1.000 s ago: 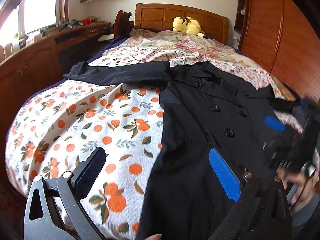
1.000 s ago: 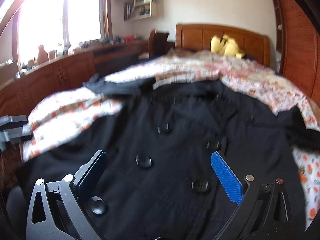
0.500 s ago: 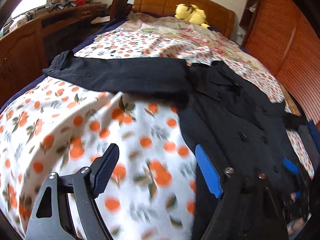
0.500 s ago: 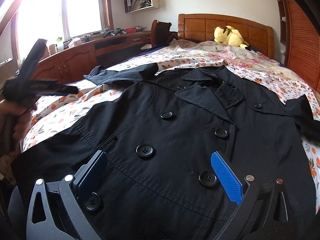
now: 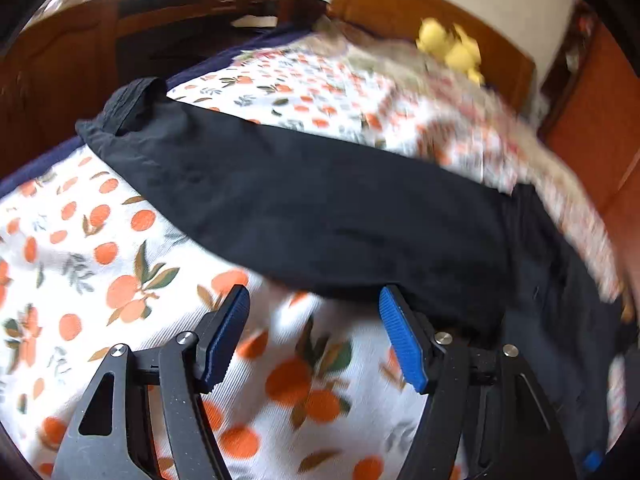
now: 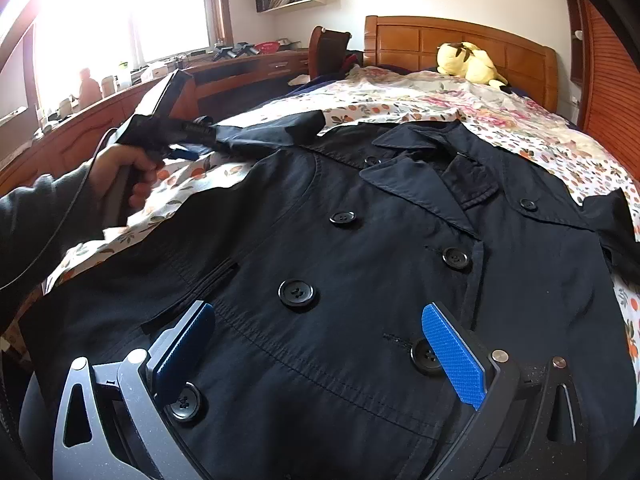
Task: Fold large clothes
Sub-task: 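Grasp the sleeve cuff with the left gripper and lift it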
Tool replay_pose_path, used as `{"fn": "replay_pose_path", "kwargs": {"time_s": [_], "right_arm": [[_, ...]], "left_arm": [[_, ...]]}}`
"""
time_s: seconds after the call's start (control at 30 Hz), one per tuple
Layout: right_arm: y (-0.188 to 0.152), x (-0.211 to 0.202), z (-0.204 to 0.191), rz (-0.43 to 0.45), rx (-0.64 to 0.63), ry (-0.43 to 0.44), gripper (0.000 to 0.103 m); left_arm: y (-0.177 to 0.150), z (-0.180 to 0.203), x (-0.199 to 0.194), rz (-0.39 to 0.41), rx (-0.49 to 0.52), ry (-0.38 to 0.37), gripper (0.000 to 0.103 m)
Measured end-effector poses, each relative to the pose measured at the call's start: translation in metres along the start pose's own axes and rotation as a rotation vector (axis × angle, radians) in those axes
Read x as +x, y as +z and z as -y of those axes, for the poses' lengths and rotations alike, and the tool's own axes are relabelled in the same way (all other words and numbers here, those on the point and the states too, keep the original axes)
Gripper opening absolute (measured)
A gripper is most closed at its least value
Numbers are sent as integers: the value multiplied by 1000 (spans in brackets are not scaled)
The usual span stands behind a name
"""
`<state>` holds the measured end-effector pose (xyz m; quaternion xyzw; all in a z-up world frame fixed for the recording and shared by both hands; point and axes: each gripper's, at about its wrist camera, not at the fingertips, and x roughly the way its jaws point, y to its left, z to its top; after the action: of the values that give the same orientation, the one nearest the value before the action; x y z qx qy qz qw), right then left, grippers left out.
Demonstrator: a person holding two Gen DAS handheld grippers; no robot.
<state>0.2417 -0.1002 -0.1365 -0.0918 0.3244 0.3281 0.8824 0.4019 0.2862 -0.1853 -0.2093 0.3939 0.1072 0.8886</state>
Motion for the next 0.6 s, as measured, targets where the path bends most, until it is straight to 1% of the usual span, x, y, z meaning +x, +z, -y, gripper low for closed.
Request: {"fn": "replay_pose_path", "kwargs": {"time_s": [0.03, 0.1, 0.2, 0.27, 0.33, 0.4, 0.43, 0.5, 0.57, 0.6], "right_arm": [[0, 1, -1, -4, -6, 0, 103], [1, 3, -2, -9, -14, 1, 103], [0, 3, -2, -6, -17, -1, 103], [0, 2, -1, -3, -14, 0, 103], [-1, 1, -1, 1, -11, 0, 103], [-1, 2, -1, 1, -11, 0, 103], [-1, 2, -1, 2, -11, -1, 103], [-2, 1, -1, 3, -11, -2, 103], [-2, 1, -2, 5, -11, -3, 103], [-3, 0, -2, 6, -11, -3, 103]], "left_arm": [[2, -1, 5, -18, -23, -16, 69], [3, 1, 13, -43, -52, -18, 69], [3, 0, 17, -36, -104, -37, 69], [5, 0, 17, -32, -135, -67, 69], [10, 0, 22, -41, -140, -72, 68], [15, 3, 25, -40, -131, -78, 56], [18, 5, 25, -39, -131, -93, 48], [23, 9, 25, -26, -127, -102, 38], [29, 18, 27, -33, -73, -90, 20], [31, 22, 28, -36, -39, -86, 16]]}}
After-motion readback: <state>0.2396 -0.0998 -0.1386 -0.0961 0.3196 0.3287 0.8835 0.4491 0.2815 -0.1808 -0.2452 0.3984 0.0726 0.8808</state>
